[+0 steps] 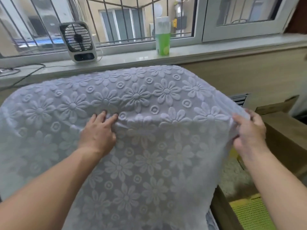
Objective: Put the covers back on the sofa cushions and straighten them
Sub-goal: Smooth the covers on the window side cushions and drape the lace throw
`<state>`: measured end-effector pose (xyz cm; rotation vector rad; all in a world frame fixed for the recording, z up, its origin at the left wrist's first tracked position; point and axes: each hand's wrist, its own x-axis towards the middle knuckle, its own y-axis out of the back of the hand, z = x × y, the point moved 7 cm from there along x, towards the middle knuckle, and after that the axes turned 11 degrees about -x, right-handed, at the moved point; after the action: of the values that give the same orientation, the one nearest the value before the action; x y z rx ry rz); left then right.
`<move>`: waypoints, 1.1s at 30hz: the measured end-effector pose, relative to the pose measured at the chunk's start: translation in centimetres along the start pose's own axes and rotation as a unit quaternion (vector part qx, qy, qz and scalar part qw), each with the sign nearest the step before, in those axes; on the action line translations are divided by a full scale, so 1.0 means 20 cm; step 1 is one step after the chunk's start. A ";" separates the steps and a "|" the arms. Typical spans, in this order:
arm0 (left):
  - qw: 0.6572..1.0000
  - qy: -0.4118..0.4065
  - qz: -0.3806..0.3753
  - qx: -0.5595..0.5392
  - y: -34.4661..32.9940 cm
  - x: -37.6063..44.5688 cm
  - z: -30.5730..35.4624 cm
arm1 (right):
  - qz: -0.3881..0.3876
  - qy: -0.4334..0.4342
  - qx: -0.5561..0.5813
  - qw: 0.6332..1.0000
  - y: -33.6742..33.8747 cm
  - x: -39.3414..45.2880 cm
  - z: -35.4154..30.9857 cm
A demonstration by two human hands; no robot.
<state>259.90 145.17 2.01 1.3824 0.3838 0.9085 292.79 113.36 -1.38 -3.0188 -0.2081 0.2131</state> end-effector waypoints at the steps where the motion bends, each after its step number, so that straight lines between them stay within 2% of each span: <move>1: 1.000 0.005 0.007 -0.001 0.00 0.00 -0.01 | 0.022 0.029 -0.122 0.992 0.05 0.01 0.05; 3: 1.000 0.008 0.009 0.000 -0.03 0.01 -0.01 | 0.042 0.021 -0.340 0.939 0.15 0.00 0.18; 5: 1.000 0.002 0.007 0.022 -0.03 0.02 0.00 | 0.090 -0.018 -0.430 0.898 0.21 -0.04 0.29; 6: 0.999 -0.002 0.001 0.040 -0.04 0.03 0.01 | 0.123 0.024 -0.463 0.878 0.20 -0.10 0.28; 8: 0.997 0.011 -0.014 0.069 -0.04 0.01 0.01 | 0.120 0.181 -0.504 0.836 0.05 -0.27 0.27; 9: 0.997 0.022 -0.024 0.067 -0.06 -0.01 0.03 | 0.086 0.255 -0.501 0.823 -0.04 -0.37 0.29; 11: 0.998 0.048 -0.038 0.020 -0.09 -0.10 0.09 | -0.027 0.333 -0.511 0.792 -0.25 -0.57 0.42; 13: 0.998 0.035 -0.051 -0.020 -0.16 -0.31 0.13 | -0.170 0.341 -0.537 0.753 -0.43 -0.74 0.58; 15: 0.995 0.017 -0.093 -0.033 -0.31 -0.64 0.05 | -0.276 0.325 -0.559 0.711 -0.57 -0.90 0.73; 17: 0.986 0.055 -0.152 -0.037 -0.44 -0.98 -0.21 | -0.334 0.298 -0.579 0.682 -0.68 -1.06 0.87; 19: 0.977 0.157 -0.128 -0.064 -0.48 -1.18 -0.61 | -0.343 0.288 -0.577 0.682 -0.79 -1.20 0.95; 21: 0.945 0.300 -0.030 -0.129 -0.40 -1.25 -1.01 | -0.354 0.286 -0.570 0.684 -0.92 -1.35 1.02; 23: 0.870 0.438 0.090 -0.210 -0.27 -1.30 -1.46 | -0.364 0.297 -0.590 0.656 -1.10 -1.53 1.12; 24: 0.836 0.476 0.128 -0.241 -0.21 -1.27 -1.57 | -0.346 0.297 -0.612 0.646 -1.12 -1.54 1.13; 26: 0.783 0.499 0.173 -0.330 -0.12 -1.19 -1.93 | -0.292 0.299 -0.649 0.636 -1.21 -1.63 1.21; 29: 0.741 0.419 0.128 -0.508 -0.07 -0.87 -2.15 | -0.253 0.308 -0.662 0.635 -1.20 -1.65 1.28; 31: 0.726 0.382 0.064 -0.568 -0.07 -0.76 -2.19 | -0.234 0.332 -0.683 0.607 -1.23 -1.67 1.34; 33: 0.692 0.342 -0.016 -0.636 -0.05 -0.70 -2.13 | -0.211 0.342 -0.692 0.599 -1.25 -1.70 1.34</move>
<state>221.10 163.55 -10.91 -0.2949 0.2099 1.2562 252.40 135.70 -20.36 -3.6535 -1.5951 -2.0280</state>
